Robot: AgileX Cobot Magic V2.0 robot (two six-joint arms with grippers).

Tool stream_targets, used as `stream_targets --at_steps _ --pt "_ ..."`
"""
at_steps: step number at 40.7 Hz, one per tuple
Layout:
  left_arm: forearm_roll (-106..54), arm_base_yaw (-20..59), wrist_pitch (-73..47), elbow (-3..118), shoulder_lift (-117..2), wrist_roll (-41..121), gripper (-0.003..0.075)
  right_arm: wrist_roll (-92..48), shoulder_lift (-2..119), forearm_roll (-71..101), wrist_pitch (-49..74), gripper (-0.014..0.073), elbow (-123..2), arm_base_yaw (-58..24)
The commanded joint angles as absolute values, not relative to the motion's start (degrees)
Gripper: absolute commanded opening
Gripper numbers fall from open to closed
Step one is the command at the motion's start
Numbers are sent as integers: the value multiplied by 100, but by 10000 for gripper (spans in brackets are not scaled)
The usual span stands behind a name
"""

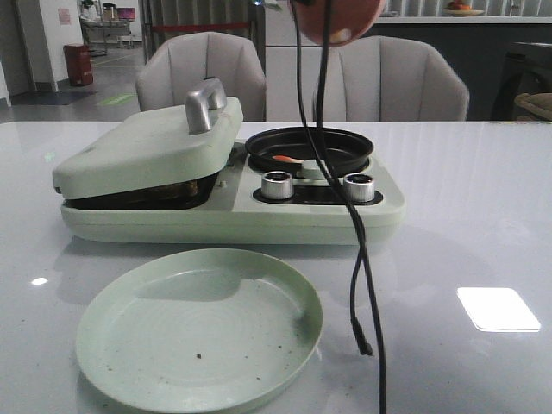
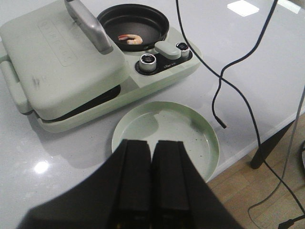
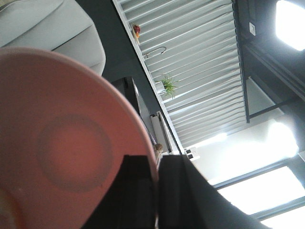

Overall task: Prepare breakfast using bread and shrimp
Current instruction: 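Tilt the pink bowl over the black pan to pour the shrimp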

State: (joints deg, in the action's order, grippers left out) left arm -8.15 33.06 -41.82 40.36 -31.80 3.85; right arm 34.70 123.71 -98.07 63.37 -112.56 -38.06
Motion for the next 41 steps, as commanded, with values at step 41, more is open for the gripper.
stream_targets --at_steps 41 --pt "-866 3361 -3762 4191 -3196 340 101 3234 12190 -9359 6446 46 -11308 -3949"
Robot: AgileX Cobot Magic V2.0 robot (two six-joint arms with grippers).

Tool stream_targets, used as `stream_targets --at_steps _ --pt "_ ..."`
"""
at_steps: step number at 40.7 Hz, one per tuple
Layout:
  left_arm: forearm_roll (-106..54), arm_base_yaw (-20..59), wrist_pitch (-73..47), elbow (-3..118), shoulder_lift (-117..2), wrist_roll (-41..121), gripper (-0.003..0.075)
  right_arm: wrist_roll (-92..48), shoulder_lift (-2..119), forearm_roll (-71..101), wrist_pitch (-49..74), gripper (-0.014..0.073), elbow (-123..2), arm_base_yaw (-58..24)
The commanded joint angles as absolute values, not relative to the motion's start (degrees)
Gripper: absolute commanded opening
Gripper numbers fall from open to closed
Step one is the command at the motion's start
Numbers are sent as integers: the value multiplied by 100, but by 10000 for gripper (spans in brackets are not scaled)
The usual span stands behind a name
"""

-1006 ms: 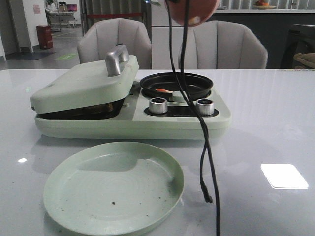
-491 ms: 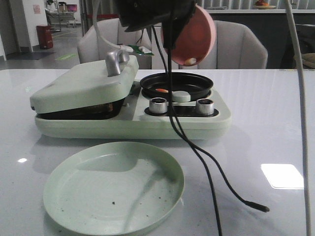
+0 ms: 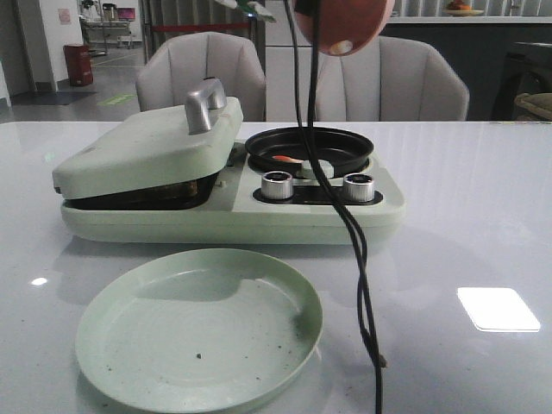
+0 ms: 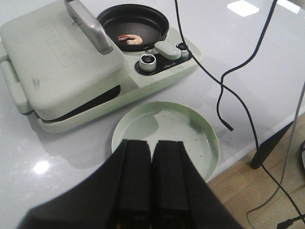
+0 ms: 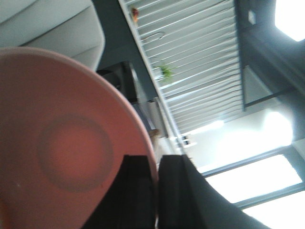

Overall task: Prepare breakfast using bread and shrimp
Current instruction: 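Tilt the pink bowl over the black pan to pour the shrimp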

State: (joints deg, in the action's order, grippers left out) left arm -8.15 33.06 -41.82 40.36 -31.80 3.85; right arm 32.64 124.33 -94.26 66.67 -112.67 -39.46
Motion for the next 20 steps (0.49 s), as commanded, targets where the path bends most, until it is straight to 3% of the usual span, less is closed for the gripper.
stream_targets --at_steps 1,7,20 --pt "-866 3361 -3762 4191 -3196 340 101 3191 12272 -9340 6401 46 -11277 -3945" --pt "-866 3361 -3762 4191 -3196 340 101 3248 12448 -10380 7018 46 -11271 -3985" --pt "-866 3361 -3762 4191 -3196 340 101 3235 12080 -10371 7403 46 -11343 -3992"
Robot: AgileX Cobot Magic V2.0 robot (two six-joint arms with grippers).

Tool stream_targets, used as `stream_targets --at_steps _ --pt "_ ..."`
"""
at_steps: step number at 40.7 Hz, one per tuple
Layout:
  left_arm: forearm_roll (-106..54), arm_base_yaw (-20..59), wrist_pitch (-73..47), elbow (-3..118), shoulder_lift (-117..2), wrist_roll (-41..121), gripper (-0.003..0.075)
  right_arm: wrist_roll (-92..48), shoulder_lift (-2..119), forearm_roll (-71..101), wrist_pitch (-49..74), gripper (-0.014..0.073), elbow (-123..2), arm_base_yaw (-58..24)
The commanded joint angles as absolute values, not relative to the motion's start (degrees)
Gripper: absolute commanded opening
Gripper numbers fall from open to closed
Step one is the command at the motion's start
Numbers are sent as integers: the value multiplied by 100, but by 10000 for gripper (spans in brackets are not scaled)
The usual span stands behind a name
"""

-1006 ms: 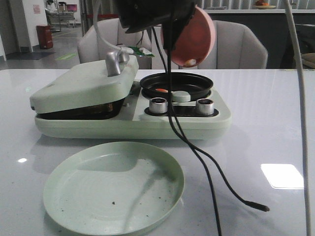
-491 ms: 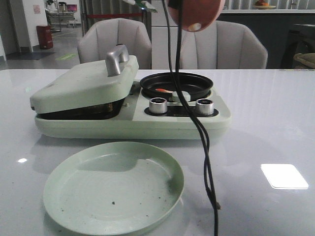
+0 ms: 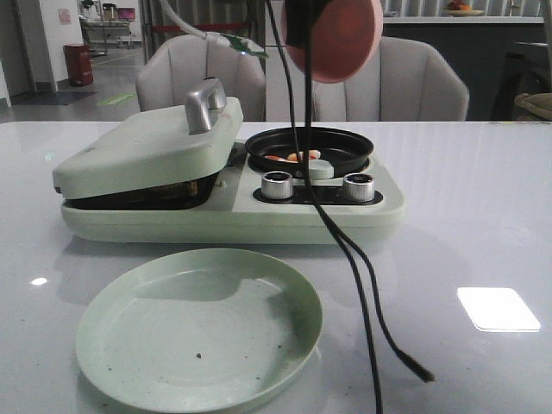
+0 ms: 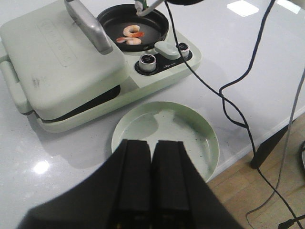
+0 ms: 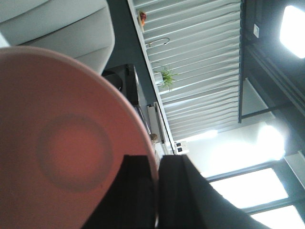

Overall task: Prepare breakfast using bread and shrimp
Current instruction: 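Tilt the pink bowl over the black pan to pour the shrimp, then carry the pink bowl back and set it down on the table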

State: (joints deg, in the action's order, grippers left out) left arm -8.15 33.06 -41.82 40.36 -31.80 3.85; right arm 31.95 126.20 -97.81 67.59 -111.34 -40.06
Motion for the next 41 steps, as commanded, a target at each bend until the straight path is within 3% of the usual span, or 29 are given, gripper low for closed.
stream_targets --at_steps 1,6,17,29,41 --pt "-866 3361 -3762 4191 -3196 340 101 3235 12051 -10350 7461 46 -11343 -3992" --pt "-866 3361 -3762 4191 -3196 340 101 3117 11741 -9633 7631 46 -11343 -3992" --pt "-866 3361 -3762 4191 -3196 340 101 2836 10348 -6144 7222 46 -10790 -3370" --pt "-866 3361 -3762 4191 -3196 340 101 1714 9082 -3425 6764 46 -8778 -1554" --pt "-866 3361 -3762 4191 -3196 340 101 710 8878 -436 5507 46 -7108 294"
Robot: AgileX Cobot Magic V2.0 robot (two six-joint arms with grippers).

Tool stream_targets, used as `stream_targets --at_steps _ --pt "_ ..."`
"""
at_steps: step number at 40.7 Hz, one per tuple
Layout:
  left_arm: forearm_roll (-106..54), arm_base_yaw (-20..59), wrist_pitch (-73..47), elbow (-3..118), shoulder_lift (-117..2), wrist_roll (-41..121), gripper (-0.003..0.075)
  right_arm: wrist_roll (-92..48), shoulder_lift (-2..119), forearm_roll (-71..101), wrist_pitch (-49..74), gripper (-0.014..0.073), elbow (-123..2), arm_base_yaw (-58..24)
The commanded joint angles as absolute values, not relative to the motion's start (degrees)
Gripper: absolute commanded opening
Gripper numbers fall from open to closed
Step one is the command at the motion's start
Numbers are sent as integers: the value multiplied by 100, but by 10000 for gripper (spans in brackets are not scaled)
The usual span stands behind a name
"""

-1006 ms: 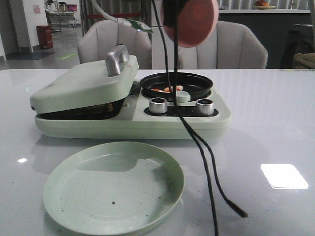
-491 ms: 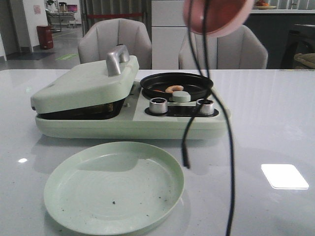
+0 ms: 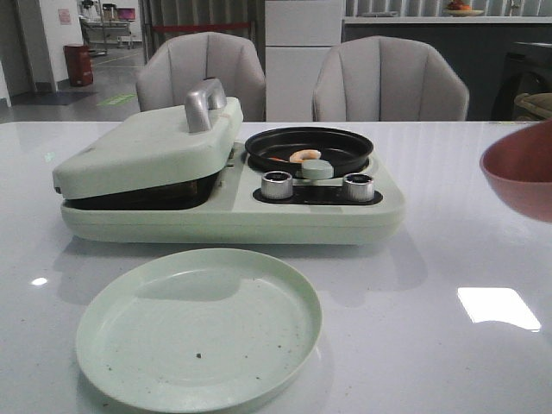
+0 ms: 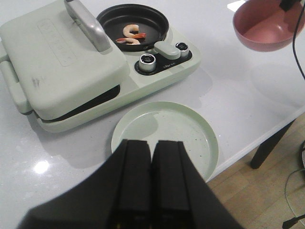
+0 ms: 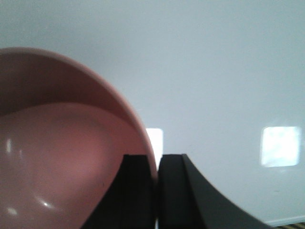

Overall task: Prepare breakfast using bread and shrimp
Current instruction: 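Carry the pink bowl back and set it down on the table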

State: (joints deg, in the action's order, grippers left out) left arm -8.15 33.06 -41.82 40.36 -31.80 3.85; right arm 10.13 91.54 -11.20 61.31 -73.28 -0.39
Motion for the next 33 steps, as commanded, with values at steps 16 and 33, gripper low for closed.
stream_targets --at_steps 16,33 --pt "-866 3361 -3762 4191 -3196 340 101 297 8947 242 3921 104 -5922 568" --pt "-866 3361 -3762 4191 -3196 340 101 239 8983 174 3824 412 -5994 568"
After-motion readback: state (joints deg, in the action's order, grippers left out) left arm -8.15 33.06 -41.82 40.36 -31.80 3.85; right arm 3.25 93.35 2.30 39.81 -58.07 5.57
